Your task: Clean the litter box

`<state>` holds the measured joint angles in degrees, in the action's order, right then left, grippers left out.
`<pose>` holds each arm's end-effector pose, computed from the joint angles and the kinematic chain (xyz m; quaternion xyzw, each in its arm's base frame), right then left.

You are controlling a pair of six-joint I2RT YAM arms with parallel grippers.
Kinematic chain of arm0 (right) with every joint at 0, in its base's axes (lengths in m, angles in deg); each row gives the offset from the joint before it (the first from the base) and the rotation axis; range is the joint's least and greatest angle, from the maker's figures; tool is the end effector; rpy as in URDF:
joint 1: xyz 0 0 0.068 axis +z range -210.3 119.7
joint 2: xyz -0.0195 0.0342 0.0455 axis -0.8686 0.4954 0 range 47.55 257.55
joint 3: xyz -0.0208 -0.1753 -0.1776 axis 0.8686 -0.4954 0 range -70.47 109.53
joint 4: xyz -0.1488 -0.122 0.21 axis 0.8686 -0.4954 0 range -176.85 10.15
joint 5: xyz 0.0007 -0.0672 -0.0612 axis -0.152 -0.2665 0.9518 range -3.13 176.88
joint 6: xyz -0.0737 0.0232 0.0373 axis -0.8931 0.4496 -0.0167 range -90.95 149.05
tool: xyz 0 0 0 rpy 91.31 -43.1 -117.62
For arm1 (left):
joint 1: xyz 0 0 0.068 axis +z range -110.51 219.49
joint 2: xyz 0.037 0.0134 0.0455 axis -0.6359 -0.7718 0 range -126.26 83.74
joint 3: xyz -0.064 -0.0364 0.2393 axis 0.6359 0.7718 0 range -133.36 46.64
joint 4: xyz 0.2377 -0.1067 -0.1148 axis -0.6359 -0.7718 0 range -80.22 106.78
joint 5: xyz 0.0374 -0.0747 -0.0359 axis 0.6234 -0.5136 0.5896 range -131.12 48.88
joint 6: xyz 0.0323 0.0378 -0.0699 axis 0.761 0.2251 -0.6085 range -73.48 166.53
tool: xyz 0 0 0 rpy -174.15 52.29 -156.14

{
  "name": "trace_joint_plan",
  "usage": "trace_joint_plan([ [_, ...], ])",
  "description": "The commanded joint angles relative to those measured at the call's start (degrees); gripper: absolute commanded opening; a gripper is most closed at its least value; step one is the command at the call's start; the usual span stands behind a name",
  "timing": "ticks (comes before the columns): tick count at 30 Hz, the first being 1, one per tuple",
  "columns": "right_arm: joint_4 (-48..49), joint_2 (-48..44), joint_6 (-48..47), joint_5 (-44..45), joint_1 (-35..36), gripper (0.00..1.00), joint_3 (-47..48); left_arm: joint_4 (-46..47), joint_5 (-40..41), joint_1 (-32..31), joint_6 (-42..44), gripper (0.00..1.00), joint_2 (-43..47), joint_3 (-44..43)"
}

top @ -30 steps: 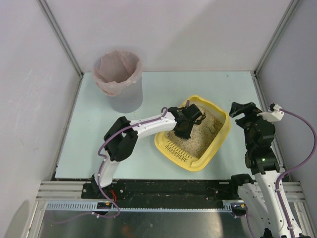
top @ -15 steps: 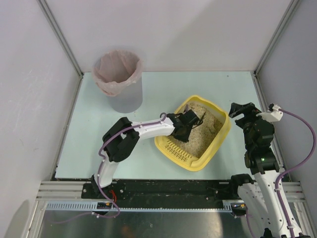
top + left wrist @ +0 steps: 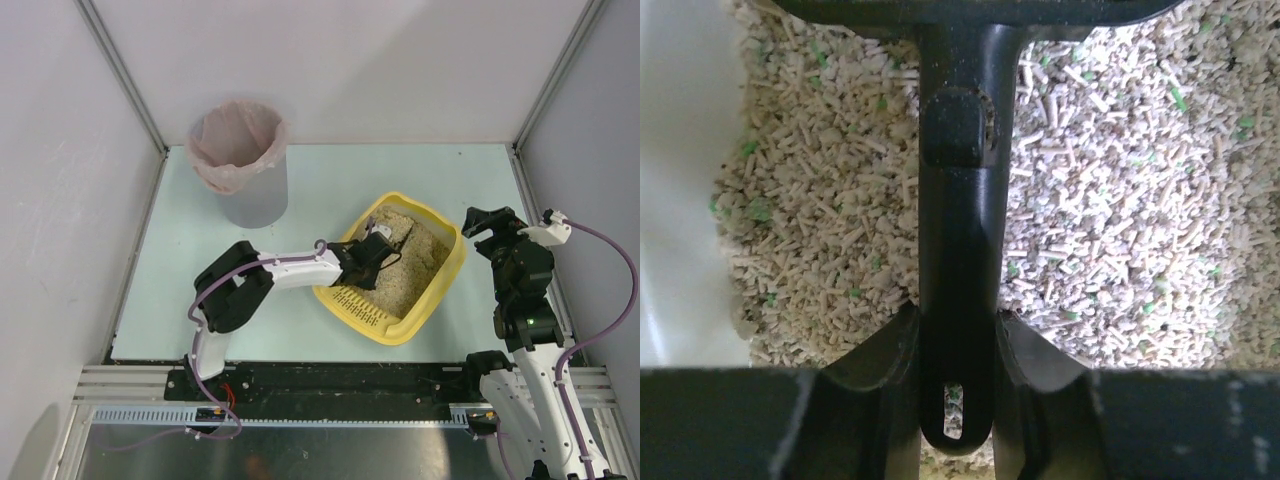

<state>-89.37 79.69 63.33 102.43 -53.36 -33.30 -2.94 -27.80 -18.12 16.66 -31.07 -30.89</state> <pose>0.2269 0.0072 0.3135 0.2612 0.6852 0.1438 0.6645 0.2571 -0.3727 0.0927 0.1963 0.9325 -0.1147 0.2808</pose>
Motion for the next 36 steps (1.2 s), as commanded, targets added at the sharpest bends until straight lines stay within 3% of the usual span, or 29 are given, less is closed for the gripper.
trace_joint_plan([
  [1,2.05,0.03,-0.62,-0.17,-0.17,0.84,-0.08,5.13,9.79,1.18,0.86,0.00,4.23,1.95],
  [22,2.05,-0.59,-0.44,-0.61,-0.17,0.84,-0.08,8.39,10.85,-0.40,3.06,0.00,10.12,6.96],
  [36,1.87,-1.11,-0.18,-0.87,-0.17,0.84,0.01,8.30,6.10,-2.25,7.01,0.00,14.52,9.51],
])
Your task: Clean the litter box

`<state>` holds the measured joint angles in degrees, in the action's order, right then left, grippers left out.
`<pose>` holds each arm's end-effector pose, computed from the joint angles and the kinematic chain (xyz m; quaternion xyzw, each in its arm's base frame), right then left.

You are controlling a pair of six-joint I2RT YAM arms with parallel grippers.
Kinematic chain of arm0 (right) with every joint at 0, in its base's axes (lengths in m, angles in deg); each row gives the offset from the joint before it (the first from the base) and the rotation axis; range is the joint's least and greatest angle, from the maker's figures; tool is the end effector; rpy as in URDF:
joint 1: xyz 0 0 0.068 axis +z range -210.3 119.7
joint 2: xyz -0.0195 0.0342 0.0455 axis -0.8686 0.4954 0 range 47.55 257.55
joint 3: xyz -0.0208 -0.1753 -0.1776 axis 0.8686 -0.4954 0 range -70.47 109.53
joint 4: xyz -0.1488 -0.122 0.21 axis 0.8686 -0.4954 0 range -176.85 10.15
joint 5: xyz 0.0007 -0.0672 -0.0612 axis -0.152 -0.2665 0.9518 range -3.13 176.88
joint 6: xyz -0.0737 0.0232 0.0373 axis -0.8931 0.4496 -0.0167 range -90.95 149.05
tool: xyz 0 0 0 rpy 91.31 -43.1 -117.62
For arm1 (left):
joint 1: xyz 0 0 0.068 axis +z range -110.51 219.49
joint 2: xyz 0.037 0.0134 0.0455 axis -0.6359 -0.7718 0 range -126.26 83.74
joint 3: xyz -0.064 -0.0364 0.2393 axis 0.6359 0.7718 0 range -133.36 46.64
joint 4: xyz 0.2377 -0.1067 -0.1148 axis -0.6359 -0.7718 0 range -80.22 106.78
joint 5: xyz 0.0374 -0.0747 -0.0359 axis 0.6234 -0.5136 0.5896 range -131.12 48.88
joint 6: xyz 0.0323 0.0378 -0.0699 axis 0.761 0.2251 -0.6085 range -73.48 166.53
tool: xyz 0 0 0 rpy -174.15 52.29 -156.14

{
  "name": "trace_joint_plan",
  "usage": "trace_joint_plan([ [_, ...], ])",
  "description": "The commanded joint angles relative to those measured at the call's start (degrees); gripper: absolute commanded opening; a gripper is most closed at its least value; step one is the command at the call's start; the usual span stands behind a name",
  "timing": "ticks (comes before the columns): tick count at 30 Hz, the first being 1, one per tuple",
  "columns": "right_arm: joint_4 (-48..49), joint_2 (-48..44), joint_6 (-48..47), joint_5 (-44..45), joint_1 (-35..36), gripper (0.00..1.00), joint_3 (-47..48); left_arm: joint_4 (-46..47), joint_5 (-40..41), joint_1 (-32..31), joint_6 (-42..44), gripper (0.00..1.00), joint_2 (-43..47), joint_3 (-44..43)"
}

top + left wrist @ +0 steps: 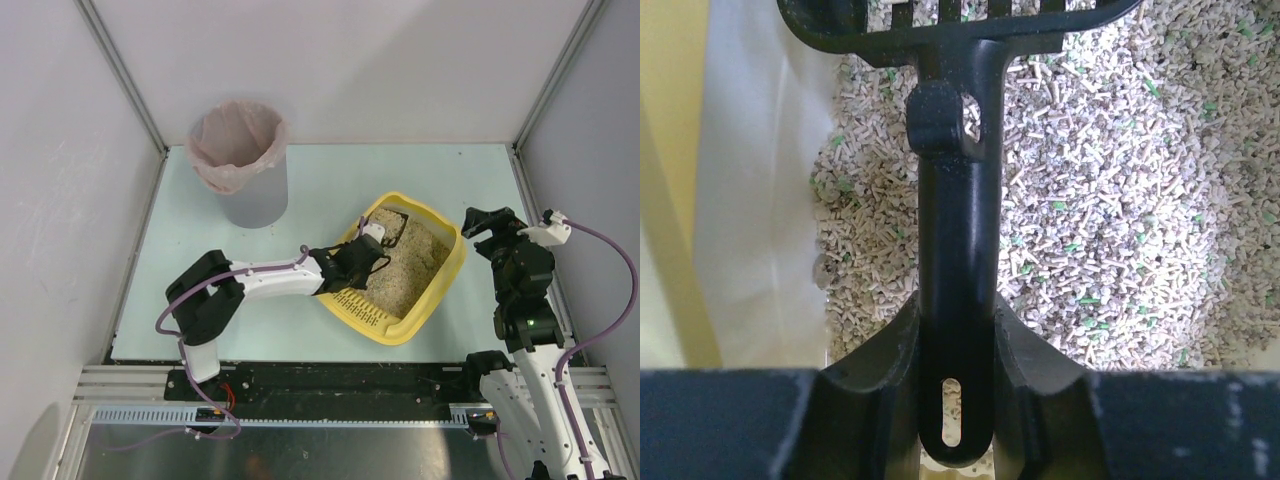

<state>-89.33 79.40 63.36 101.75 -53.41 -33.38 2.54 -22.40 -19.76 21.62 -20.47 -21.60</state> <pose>0.2262 0.0078 0.3140 0.2578 0.6851 0.1486 0.6650 0.2386 -0.3536 0.1252 0.2210 0.9028 -0.1115 0.3518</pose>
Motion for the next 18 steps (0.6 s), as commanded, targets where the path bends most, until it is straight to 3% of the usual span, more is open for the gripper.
trace_joint_plan([
  [1,1.83,-0.92,-0.20,-0.11,-0.04,0.84,0.01,2.81,0.62,-0.70,2.32,0.00,4.09,0.31],
  [18,1.65,-1.18,-0.20,-0.20,-0.13,0.83,0.01,0.18,-0.08,-3.33,10.05,0.00,5.15,-0.65],
])
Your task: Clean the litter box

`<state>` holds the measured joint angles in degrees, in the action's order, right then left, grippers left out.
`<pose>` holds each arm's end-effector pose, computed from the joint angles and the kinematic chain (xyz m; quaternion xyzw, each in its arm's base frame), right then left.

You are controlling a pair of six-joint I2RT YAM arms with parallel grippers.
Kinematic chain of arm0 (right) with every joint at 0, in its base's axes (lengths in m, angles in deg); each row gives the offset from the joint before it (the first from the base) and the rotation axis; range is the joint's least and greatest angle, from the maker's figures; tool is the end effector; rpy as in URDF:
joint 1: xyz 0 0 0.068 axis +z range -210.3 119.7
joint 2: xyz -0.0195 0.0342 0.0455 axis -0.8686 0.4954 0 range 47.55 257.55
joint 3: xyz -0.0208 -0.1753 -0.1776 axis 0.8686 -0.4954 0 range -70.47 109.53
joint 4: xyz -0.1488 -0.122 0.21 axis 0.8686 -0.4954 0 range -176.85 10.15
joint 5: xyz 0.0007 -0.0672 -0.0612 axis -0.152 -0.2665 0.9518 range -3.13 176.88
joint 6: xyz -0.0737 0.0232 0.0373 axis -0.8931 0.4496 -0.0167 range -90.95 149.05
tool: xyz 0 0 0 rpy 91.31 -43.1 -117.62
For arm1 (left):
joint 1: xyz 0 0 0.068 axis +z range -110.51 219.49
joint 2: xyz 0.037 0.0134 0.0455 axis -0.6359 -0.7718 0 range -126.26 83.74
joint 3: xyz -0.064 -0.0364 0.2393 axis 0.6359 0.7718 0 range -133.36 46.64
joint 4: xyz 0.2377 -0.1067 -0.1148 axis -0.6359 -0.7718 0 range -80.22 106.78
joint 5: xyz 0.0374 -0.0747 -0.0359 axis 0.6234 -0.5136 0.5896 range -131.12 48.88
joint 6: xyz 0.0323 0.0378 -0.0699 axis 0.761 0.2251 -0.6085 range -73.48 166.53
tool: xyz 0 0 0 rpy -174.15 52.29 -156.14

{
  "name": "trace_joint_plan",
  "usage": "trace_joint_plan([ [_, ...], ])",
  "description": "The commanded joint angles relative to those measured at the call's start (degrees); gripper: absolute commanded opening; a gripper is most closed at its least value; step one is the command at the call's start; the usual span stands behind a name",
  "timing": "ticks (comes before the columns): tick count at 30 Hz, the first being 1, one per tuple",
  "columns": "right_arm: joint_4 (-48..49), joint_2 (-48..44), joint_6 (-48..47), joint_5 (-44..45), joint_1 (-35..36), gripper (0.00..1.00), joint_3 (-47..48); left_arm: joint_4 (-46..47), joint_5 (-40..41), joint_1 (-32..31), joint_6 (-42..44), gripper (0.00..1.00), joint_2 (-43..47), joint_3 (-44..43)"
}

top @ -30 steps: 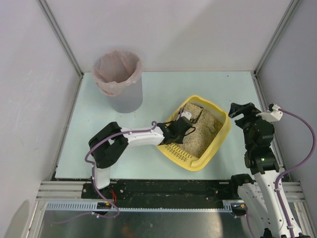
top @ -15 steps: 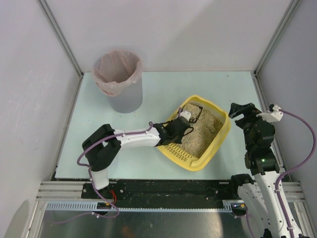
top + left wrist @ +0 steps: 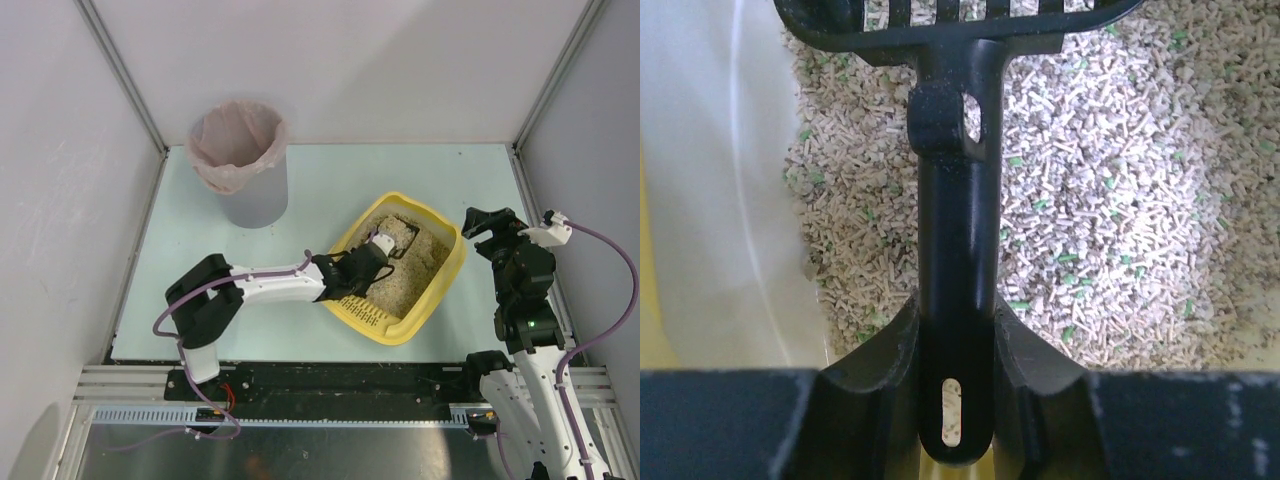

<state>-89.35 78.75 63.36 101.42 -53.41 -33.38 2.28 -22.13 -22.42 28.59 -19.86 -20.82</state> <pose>0.2239 0.0079 0.3163 0.2556 0.6820 0.1525 0.6680 0.2205 -0.3608 0.1244 0.2962 0.8819 -0.0941 0.3545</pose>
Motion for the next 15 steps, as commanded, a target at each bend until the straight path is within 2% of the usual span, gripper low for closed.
trace_joint_plan([
  [1,1.67,-0.70,-0.20,0.13,-0.13,0.84,0.01,0.09,-0.70,-0.76,3.25,0.00,4.89,-1.44],
  [6,1.67,-0.35,-0.03,0.22,-0.13,0.84,0.10,-3.16,-3.95,-1.02,5.36,0.00,6.56,-1.97],
  [15,1.50,-0.53,0.06,0.22,-0.13,0.84,0.01,-8.52,-3.42,-2.51,5.89,0.00,9.71,-1.80],
])
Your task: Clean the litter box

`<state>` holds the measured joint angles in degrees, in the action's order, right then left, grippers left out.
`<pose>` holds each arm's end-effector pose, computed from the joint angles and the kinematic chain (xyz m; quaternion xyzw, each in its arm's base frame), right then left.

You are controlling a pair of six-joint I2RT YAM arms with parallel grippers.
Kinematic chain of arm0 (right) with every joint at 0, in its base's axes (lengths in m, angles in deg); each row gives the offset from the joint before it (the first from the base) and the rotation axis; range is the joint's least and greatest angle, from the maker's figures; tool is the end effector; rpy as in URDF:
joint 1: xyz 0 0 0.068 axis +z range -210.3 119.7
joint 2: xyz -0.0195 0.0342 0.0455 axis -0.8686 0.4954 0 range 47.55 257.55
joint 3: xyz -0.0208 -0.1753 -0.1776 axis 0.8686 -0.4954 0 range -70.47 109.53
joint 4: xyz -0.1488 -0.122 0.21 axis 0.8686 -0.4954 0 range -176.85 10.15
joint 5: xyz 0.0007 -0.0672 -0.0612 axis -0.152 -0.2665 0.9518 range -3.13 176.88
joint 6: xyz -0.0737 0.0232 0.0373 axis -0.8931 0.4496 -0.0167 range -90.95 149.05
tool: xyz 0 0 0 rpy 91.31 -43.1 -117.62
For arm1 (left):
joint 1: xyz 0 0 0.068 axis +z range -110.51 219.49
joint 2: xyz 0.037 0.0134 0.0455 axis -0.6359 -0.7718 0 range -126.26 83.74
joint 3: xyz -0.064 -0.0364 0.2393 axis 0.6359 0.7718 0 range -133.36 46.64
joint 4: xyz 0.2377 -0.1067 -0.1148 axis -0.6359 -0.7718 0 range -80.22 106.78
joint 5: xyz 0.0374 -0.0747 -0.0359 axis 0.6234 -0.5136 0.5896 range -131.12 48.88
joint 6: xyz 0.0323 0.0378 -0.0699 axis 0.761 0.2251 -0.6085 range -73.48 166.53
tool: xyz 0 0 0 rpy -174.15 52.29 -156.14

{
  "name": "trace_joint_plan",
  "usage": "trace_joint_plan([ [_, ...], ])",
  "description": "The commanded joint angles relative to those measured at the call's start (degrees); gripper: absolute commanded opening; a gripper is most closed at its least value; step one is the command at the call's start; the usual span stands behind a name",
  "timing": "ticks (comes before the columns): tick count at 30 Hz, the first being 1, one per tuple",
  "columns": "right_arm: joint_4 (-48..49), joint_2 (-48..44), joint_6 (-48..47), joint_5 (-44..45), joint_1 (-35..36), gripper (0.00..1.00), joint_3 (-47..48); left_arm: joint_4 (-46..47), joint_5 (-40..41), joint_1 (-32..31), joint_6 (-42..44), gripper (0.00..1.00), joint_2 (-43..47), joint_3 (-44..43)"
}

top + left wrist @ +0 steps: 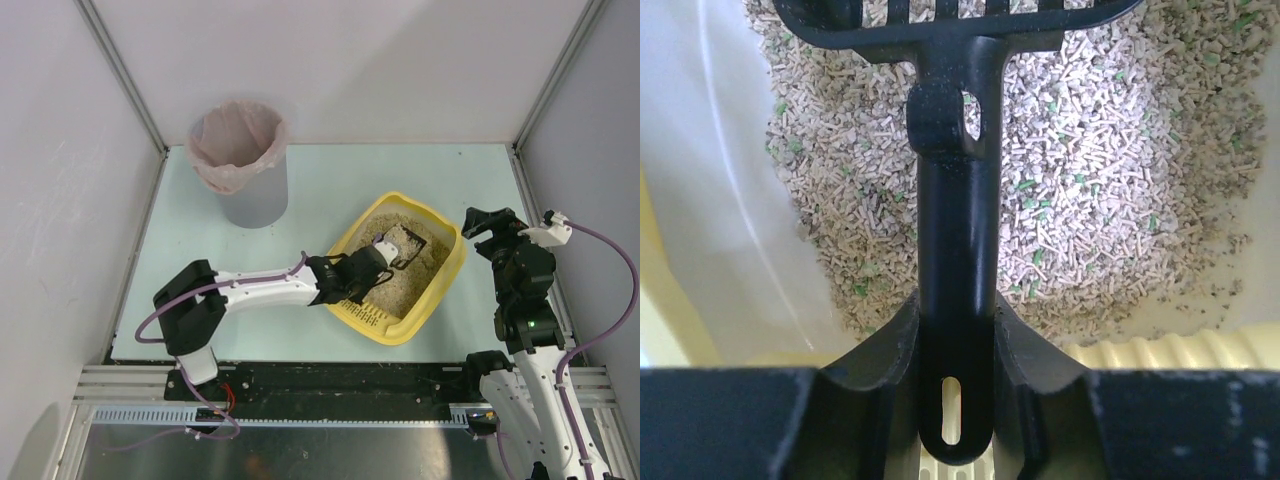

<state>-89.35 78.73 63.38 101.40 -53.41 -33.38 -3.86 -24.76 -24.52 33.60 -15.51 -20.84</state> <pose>0.2239 0.0080 0.3164 0.2556 0.6819 0.1528 0.6681 0.1984 -0.3584 0.1440 0.3626 0.8652 -0.0929 0.3335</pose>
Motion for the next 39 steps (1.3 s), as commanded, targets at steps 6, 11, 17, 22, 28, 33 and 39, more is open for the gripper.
trace_joint_plan([
  [6,1.50,-0.15,0.04,0.15,-0.13,0.84,0.10,-8.00,-2.30,-1.21,3.17,0.00,7.83,-2.22],
  [11,1.94,0.46,0.39,-0.28,-0.13,0.84,0.10,-8.71,-1.95,-1.29,5.02,0.00,9.59,-1.60],
  [17,2.03,0.38,0.39,-0.55,-0.22,0.84,0.10,-8.45,1.57,-1.56,6.95,0.00,10.64,-1.25],
  [22,1.76,-0.42,0.65,-0.20,-0.13,0.84,0.10,-8.19,1.82,-2.61,8.27,0.00,12.49,0.16],
  [28,1.85,-0.59,1.09,-0.46,-0.13,0.84,0.10,-7.74,-1.26,-3.05,8.89,0.00,13.90,0.60],
  [33,1.67,-0.59,0.57,-0.29,-0.13,0.83,0.10,-7.74,-0.44,-2.35,8.71,0.00,15.57,1.92],
  [39,0.88,-1.56,-0.58,1.03,-0.13,0.83,0.01,-7.66,-3.78,-2.70,9.58,0.00,14.43,2.09],
])
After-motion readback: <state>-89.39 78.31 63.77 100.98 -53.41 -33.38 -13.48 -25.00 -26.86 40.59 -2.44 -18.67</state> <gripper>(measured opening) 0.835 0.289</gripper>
